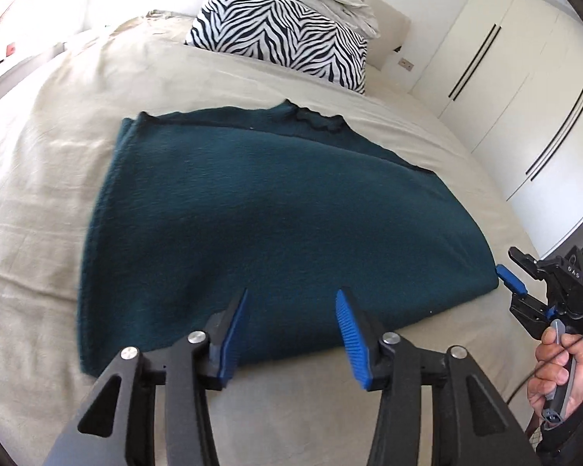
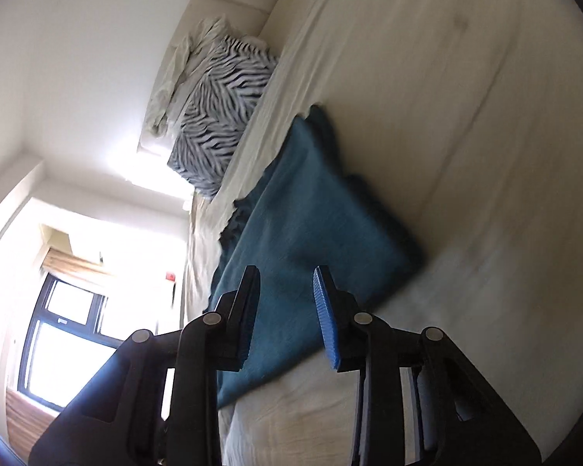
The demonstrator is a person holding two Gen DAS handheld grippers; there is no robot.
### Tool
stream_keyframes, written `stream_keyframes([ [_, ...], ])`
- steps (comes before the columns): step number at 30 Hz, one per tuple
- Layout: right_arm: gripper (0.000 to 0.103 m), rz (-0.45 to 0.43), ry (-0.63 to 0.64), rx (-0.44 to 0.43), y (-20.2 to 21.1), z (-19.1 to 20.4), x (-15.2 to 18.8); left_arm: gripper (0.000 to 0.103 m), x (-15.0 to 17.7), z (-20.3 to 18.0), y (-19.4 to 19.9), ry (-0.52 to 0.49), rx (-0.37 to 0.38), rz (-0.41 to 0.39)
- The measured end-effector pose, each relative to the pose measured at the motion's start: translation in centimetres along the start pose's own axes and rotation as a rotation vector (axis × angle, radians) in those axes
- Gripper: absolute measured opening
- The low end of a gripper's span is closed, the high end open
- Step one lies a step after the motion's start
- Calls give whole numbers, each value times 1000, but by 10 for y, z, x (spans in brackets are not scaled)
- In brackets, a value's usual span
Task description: Fold small clothes
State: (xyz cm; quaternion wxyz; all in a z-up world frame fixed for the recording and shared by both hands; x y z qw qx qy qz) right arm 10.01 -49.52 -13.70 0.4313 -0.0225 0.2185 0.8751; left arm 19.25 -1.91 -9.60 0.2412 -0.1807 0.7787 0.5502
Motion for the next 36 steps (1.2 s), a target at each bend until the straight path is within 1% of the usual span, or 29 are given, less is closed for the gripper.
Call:
stream_keyframes([
  [2, 29, 111, 50, -24, -31, 21, 23, 55, 2, -1, -16, -1, -65, 37],
  [3, 29, 149, 76, -28, -55, 34, 39, 54, 4, 2, -23, 16, -70, 59],
  [4, 29, 180, 87, -32, -73, 39, 47, 54, 4, 5, -24, 22, -64, 58],
  [5, 29, 209, 75, -21, -85, 35, 52, 54, 4, 5, -24, 11, -66, 55],
  [6, 29, 222, 48, 12, -91, 26, 53, 54, 4, 3, -23, -8, -77, 60],
  [7, 28, 218, 23, 41, -91, 16, 51, 54, 5, 2, -22, -22, -83, 59],
  [9, 26, 176, -25, 13, -79, -2, 45, 54, 6, 2, -23, -30, -82, 58],
  [11, 26, 116, -53, 16, -60, -13, 33, 54, 6, 2, -24, -34, -80, 53],
  [15, 27, -9, -57, 105, -9, -30, 13, 54, 6, 2, -25, -37, -82, 46],
  [16, 27, -29, -51, 127, 16, -34, 16, 54, 7, 3, -23, -33, -78, 45],
  [18, 28, -63, -24, 167, 37, -31, 14, 54, 9, 4, -20, -25, -70, 45],
  [19, 30, -74, -3, 184, 45, -28, 15, 54, 10, 5, -19, -24, -69, 45],
  [20, 42, -79, 21, 199, 49, -22, 18, 54, 10, 5, -17, -24, -70, 45],
  [21, 58, -84, 45, 210, 52, -15, 21, 54, 10, 5, -17, -26, -72, 46],
  [22, 61, -93, 70, 217, 55, -9, 24, 54, 10, 6, -16, -27, -74, 46],
  [24, 61, -81, 131, 214, 52, 10, 29, 54, 9, 6, -10, -26, -87, 45],
  [26, 61, -47, 180, 204, 30, 36, 34, 56, 8, 10, 2, -19, -112, 25],
  [29, 61, 16, 242, 172, -2, 65, 43, 63, 4, 24, 25, 5, -143, -22],
  [32, 61, 67, 294, 149, -21, 85, 56, 69, -1, 50, 48, 55, -181, -70],
  [33, 61, 85, 306, 142, -30, 91, 59, 73, -3, 61, 54, 79, -189, -83],
  [34, 61, 104, 316, 135, -39, 97, 63, 75, -4, 74, 57, 109, -193, -90],
  [36, 61, 141, 328, 116, -52, 106, 71, 75, -7, 103, 56, 187, -186, -72],
])
Point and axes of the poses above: each gripper's, at about its wrist camera, not at the fingertips, and y roughly against the way its jaws point, z to its left, x to its underside, the point moved 2 cm from there along -y, roughly the way its jaws point, and after that the axes turned 4 degrees about -x, right-handed, at the moved point
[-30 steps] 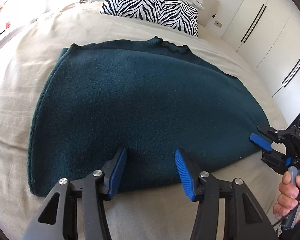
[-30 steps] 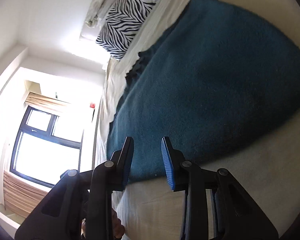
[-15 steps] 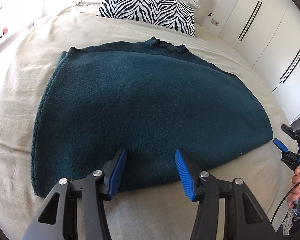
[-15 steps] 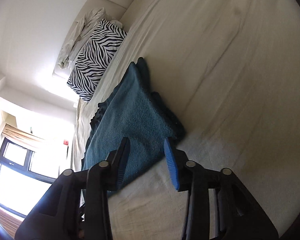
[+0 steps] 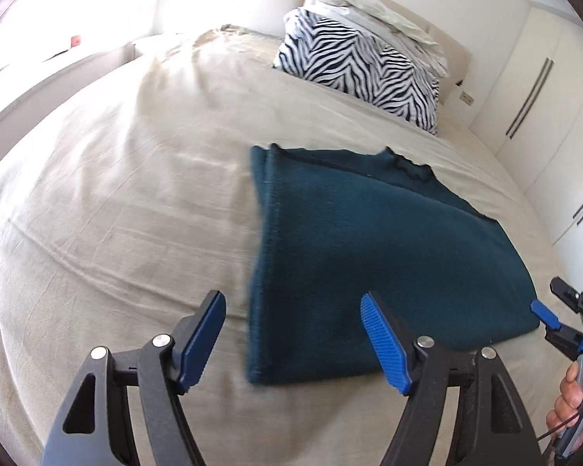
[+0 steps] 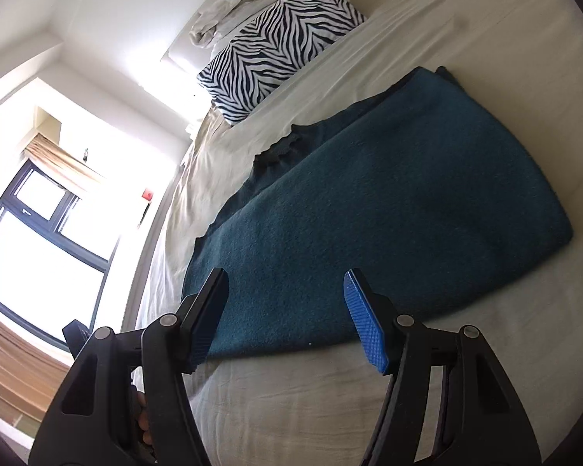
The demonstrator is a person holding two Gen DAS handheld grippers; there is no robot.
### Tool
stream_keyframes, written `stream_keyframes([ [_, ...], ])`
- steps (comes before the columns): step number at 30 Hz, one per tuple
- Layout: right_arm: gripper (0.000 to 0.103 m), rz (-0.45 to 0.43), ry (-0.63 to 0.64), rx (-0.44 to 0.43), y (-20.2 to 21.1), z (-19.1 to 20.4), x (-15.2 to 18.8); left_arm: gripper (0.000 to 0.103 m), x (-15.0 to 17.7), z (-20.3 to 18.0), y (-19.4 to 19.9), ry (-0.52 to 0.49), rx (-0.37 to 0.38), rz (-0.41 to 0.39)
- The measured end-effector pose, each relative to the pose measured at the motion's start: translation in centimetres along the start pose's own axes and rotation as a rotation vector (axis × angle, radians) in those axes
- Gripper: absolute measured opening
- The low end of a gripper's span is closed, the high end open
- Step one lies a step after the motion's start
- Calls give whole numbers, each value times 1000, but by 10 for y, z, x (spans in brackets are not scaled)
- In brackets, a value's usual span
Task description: Fold small clothes
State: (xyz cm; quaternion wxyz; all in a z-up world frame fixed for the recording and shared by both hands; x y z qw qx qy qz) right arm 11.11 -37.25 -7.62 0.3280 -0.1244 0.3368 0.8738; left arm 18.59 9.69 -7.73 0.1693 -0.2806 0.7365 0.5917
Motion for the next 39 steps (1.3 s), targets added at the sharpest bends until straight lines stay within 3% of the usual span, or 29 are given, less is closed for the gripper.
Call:
stream_keyframes([
  [2, 61, 35, 16, -28, -16, 13, -1, 73, -7, 24, -8, 90, 53, 40],
  [5, 61, 91, 44, -80, -50, 38, -9, 71, -12, 50, -27, 256, 274, 141],
  [7, 61, 125, 46, -102, -68, 46, -13, 70, -12, 52, -42, 302, 354, 213],
  [16, 61, 241, 6, -198, -142, 65, -30, 70, -13, 37, -62, 376, 460, 314],
  [17, 61, 256, -2, -207, -150, 63, -31, 69, -13, 35, -64, 402, 492, 325],
  [18, 61, 266, -8, -215, -157, 64, -32, 62, -12, 33, -65, 423, 524, 339],
  [21, 61, 295, -35, -224, -182, 62, -34, 40, -11, 22, -72, 410, 516, 355],
  [22, 61, 303, -45, -226, -189, 61, -35, 26, -10, 22, -75, 406, 500, 355],
  [23, 61, 311, -53, -228, -197, 60, -35, 18, -8, 25, -79, 428, 497, 363],
  [27, 60, 360, -61, -159, -225, 47, -33, 16, -7, 35, -82, 477, 522, 353],
  [34, 60, 352, -84, -233, -219, 37, -37, 15, -28, 13, -65, 408, 518, 298],
  [39, 60, 282, -196, -311, -184, 6, -66, 15, -58, -40, -39, 286, 550, 241],
])
Point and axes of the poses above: each gripper's, at about its wrist camera, not at the fingertips, and y roughly against the way its jaws point, z to its left, x to its underside, the point moved 2 cm from there along -y, roughly the way its jaws point, and after that the axes turned 4 degrees about -x, right-handed, at the moved point
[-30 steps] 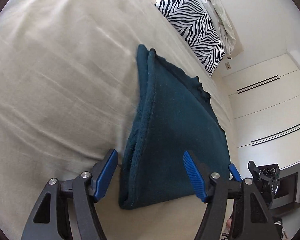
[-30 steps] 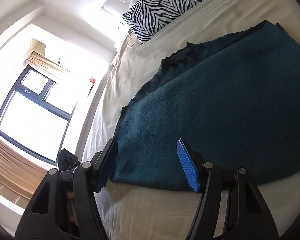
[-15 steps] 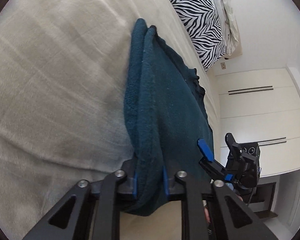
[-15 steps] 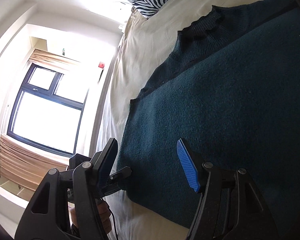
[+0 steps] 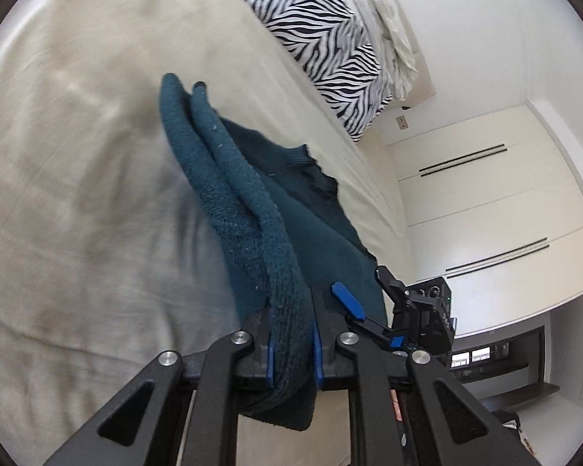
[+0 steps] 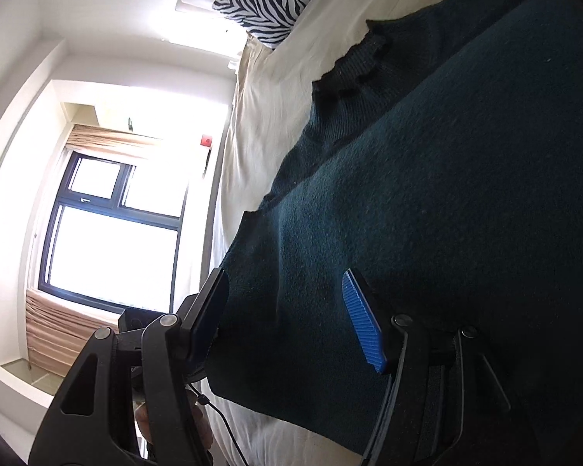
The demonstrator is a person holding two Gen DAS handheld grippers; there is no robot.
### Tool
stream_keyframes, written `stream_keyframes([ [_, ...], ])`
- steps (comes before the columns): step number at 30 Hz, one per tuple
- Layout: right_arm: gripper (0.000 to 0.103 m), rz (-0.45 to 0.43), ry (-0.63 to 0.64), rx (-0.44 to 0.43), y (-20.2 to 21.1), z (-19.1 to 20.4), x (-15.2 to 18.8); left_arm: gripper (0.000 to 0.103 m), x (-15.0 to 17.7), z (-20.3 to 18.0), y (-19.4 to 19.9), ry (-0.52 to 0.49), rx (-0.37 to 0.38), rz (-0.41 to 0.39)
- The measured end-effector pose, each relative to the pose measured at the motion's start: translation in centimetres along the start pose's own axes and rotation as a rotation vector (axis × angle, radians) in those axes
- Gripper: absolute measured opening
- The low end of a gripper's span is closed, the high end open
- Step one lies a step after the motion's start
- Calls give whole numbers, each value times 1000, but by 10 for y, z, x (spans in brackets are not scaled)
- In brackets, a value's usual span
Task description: Fold small clothes
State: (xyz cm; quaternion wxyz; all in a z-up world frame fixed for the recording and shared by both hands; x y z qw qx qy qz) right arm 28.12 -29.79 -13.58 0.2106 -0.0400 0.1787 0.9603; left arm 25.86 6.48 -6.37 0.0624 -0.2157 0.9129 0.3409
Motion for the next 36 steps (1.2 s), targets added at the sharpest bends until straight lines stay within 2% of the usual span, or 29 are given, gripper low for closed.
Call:
stream_keyframes([
  [5, 63, -95, -101, -84, 62, -27, -25, 15, 5, -89, -40, -172, 33, 34],
  [10, 66, -166, -174, -151, 115, -56, -43, 15, 32, -157, -116, -306, 98, 118],
  [11, 66, -176, -187, -160, 123, -64, -46, 16, 40, -163, -134, -333, 98, 137],
  [13, 66, -178, -220, -191, 132, -78, -50, 29, 54, -164, -169, -360, 74, 194],
  [15, 66, -163, -245, -230, 134, -86, -53, 33, 67, -159, -183, -379, 59, 225],
  [17, 66, -138, -232, -219, 131, -85, -54, 43, 75, -155, -180, -397, 73, 222],
  [21, 66, -120, -206, -196, 121, -82, -58, 45, 74, -143, -155, -413, 73, 178],
  [23, 66, -106, -189, -148, 109, -78, -59, 45, 73, -133, -143, -408, 51, 157],
  [27, 65, -50, -138, 24, 90, -65, -62, 45, 74, -109, -120, -365, 30, 117],
  [31, 63, 10, -45, 188, 70, -47, -63, 45, 70, -94, -115, -314, 35, 117],
  [32, 56, 29, -8, 228, 65, -41, -61, 45, 71, -93, -115, -320, 32, 115],
  [33, 45, 50, 26, 276, 59, -35, -60, 46, 71, -93, -114, -324, 27, 112],
  [34, 37, 67, 57, 325, 55, -31, -58, 48, 75, -90, -109, -324, 26, 108],
  [35, 25, 77, 87, 378, 52, -28, -57, 49, 75, -90, -108, -321, 27, 105],
  [36, 18, 77, 113, 417, 51, -24, -56, 50, 75, -90, -107, -318, 28, 101],
])
Point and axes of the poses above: each gripper's, at about its wrist camera, not at the fingertips, and y roughly against the way its jaws point, z to its left, x to its underside, the point moved 2 cm from there along -y, roughly the way its jaws point, and after that the axes turned 4 degrees about -x, right-handed, at the moved point
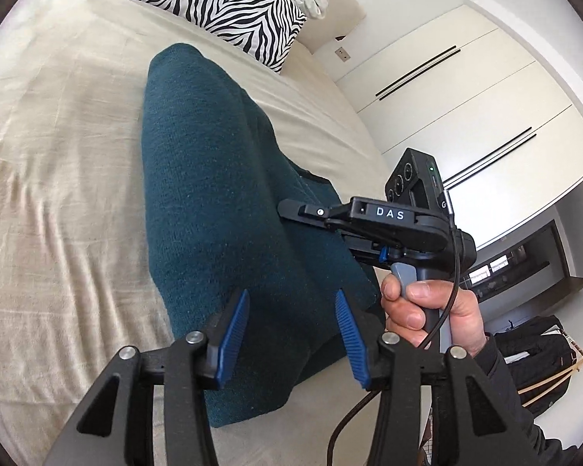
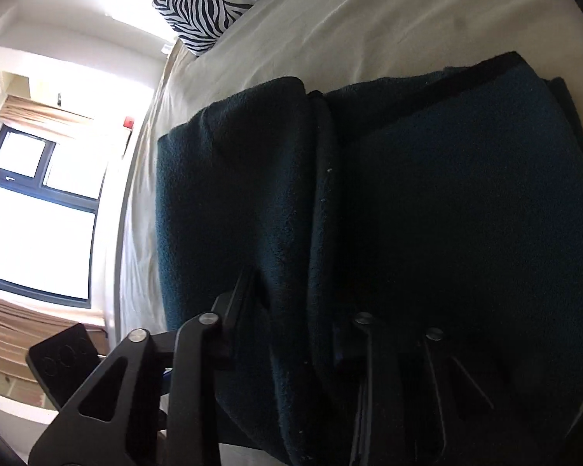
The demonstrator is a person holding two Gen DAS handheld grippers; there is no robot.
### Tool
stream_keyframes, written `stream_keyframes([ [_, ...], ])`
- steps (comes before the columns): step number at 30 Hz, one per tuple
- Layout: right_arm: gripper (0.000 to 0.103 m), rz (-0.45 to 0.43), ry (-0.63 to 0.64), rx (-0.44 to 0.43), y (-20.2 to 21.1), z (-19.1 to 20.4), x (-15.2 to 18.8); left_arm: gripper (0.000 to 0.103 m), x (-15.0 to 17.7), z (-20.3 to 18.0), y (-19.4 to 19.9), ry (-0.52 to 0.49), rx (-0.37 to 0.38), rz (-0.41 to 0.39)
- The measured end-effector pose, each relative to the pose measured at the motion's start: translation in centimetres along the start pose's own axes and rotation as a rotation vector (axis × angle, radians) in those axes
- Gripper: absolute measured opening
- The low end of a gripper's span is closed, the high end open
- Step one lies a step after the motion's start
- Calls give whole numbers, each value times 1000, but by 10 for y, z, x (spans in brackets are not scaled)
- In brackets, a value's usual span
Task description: Fold small clothes
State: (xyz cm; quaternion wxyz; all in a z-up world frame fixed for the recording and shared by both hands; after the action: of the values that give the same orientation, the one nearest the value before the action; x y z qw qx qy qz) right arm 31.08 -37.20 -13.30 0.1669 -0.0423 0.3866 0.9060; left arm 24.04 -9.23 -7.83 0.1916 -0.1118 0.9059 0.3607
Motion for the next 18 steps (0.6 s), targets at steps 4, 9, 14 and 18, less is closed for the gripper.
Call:
stream_keyframes([
  [4, 14, -53, 85, 70, 22, 13, 6, 57, -1, -1, 7, -7, -10, -18],
  [9, 13, -154, 84, 82, 73, 2, 16, 59, -6, -12, 5, -34, -17, -27],
  [14, 13, -165, -6, 89, 91, -47, 27, 60, -9, -32, -15, -91, -39, -7],
  [18, 13, -212, -41, 39, 100, -67, 42, 60, -11, -49, -25, -154, -64, -6],
])
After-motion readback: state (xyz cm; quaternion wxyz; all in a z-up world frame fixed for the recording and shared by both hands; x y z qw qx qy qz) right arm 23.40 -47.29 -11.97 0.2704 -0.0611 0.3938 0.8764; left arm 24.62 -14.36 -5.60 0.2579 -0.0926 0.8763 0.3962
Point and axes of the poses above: each gripper's, at about its wrist camera, not at the fingertips, and y roughly against the way its jaws point, z to its left, x to its underside, the point moved 2 cm from there along -y, roughly the way its jaws point, and after that the axes turned 4 degrees about -x, right-handed, at the moved point
